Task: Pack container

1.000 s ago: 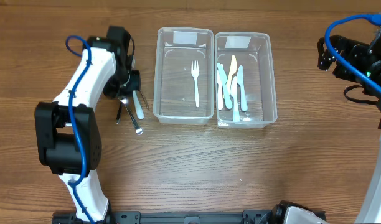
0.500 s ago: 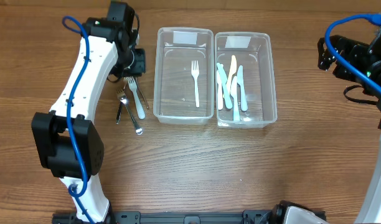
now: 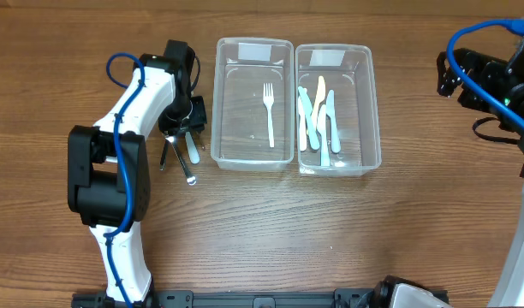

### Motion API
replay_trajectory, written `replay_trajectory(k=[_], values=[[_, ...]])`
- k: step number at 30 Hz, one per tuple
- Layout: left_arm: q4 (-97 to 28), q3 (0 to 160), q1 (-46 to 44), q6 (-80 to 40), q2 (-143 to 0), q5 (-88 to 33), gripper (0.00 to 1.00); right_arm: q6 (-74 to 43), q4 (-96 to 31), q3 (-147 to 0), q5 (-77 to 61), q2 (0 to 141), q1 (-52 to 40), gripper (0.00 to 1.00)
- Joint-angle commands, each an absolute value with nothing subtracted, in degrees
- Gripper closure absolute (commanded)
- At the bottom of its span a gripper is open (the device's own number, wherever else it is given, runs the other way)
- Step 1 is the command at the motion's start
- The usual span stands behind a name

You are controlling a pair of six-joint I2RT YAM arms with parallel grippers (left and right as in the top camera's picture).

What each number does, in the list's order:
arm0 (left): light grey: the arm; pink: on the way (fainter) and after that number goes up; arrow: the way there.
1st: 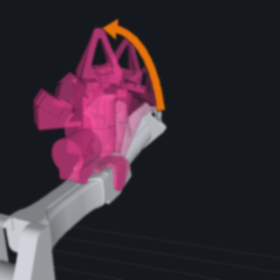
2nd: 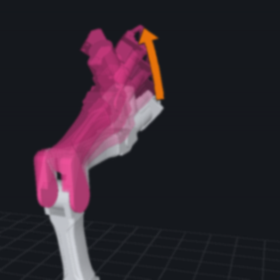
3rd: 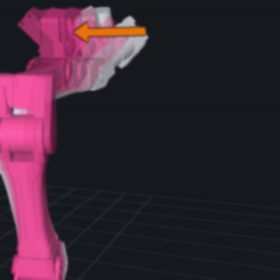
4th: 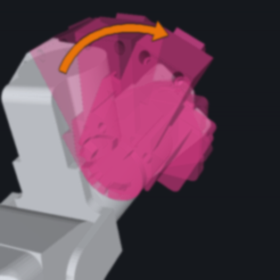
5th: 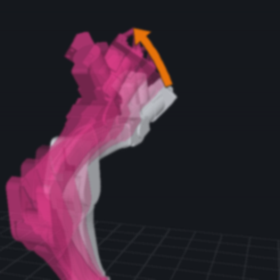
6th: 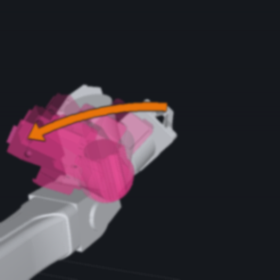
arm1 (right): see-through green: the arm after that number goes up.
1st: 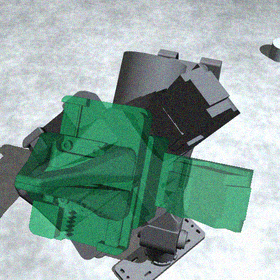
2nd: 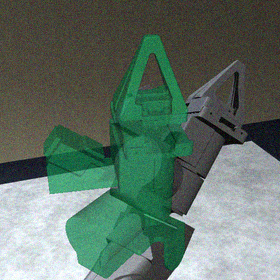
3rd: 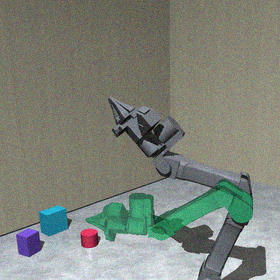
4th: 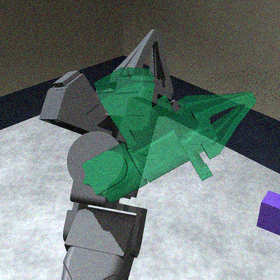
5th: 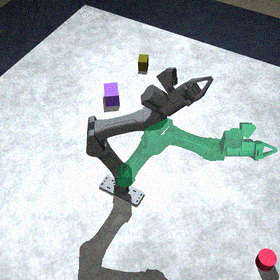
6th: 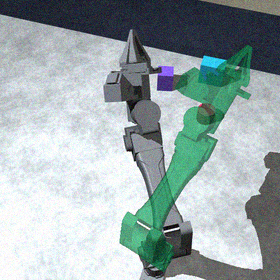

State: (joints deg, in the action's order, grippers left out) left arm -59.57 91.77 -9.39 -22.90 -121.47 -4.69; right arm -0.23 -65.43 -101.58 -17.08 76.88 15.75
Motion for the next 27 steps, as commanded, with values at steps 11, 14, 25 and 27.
replay_trajectory(k=[11, 14, 25, 27], values=[[-59.59, 89.62, -9.23, -24.43, -128.03, 1.89, 0.66, -0.47, -65.1, -102.45, -16.53, 76.53, 15.84, 0.0], [-59.72, 89.62, -9.23, -24.38, -129.16, 1.91, 0.74, -0.47, -65.1, -102.45, -16.53, 76.53, 15.84, 0.0], [-60.9, 92.18, -9.23, -14.74, -128.68, 1.69, 0.96, -0.47, -65.1, -102.45, -16.53, 76.53, 15.84, 0.0], [-62.0, 93.43, -9.23, -13.78, -127.61, 1.67, 0.96, -0.47, -65.1, -102.45, -16.53, 76.53, 15.84, 0.0]])
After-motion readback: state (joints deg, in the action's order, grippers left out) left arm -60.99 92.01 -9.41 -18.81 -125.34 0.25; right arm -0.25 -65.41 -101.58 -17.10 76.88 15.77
